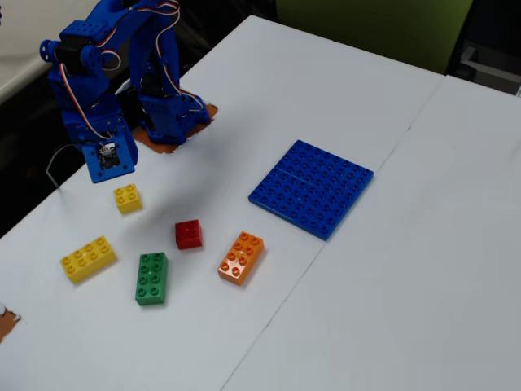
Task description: Pick up the 2x2 yellow block and go up the 8x8 blue block.
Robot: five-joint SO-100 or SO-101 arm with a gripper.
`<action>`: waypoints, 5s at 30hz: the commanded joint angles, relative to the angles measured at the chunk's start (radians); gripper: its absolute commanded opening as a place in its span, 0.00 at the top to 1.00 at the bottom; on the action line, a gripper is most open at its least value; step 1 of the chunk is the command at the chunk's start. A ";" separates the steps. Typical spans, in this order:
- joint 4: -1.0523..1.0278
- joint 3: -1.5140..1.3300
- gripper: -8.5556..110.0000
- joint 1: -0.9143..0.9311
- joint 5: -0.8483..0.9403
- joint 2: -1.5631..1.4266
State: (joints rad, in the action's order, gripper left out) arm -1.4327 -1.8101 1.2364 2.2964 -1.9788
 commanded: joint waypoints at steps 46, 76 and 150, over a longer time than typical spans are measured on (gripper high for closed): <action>0.265 -0.092 0.75 0.071 0.095 0.347; 0.327 -0.140 0.91 0.077 0.114 0.370; -0.218 1.134 0.93 -1.187 -0.690 0.749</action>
State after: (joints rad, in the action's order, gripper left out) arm -1.6720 -0.7302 0.0752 1.6183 -1.2287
